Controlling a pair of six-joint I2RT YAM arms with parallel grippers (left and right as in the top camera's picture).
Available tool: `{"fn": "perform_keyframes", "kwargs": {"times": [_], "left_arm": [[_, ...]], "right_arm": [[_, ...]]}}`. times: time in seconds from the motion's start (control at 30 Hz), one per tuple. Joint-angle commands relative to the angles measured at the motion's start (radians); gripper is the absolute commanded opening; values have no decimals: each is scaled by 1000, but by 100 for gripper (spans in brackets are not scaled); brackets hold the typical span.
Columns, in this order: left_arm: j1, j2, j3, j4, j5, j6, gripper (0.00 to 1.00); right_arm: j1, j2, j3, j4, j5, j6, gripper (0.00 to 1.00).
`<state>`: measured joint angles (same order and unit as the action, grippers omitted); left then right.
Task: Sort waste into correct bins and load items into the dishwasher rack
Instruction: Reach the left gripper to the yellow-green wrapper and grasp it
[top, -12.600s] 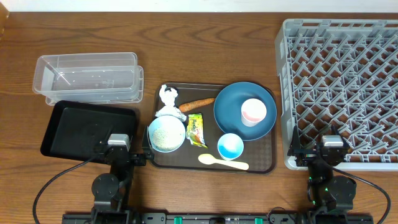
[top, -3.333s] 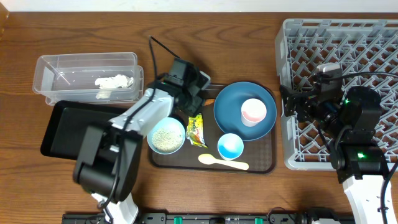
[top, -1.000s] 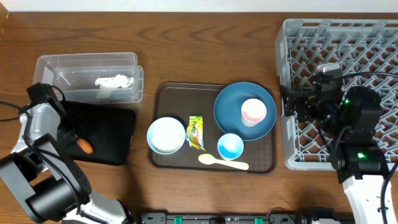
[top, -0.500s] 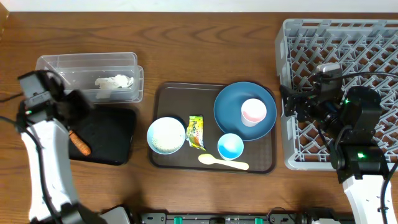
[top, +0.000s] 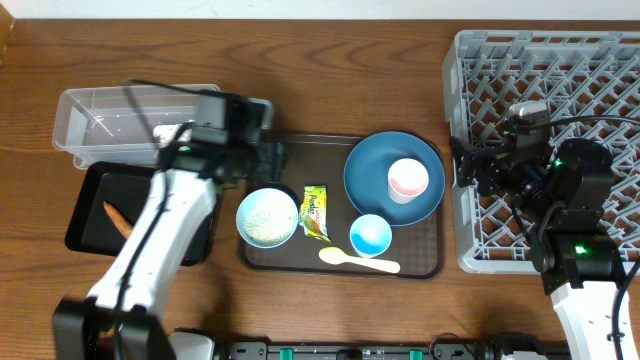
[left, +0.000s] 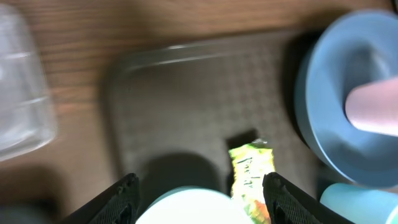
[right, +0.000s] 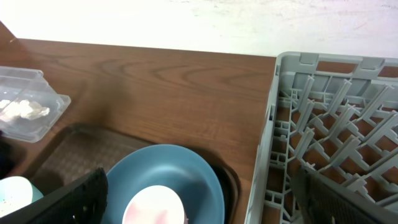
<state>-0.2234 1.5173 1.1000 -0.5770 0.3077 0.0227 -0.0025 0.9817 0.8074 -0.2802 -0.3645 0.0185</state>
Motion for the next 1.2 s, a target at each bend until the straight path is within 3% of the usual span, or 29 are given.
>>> {"fn": "perform_keyframes", "kwargs": {"times": [0.0, 0.33, 1.17], "left_arm": [[-47, 79, 17, 30, -4, 21, 66], [-161, 251, 17, 137, -2, 22, 73], [-206, 367, 17, 68, -1, 22, 73]], "right_arm": [[16, -3, 26, 0, -6, 11, 95], [16, -3, 26, 0, -6, 11, 95], [16, -3, 26, 0, -6, 10, 95]]}}
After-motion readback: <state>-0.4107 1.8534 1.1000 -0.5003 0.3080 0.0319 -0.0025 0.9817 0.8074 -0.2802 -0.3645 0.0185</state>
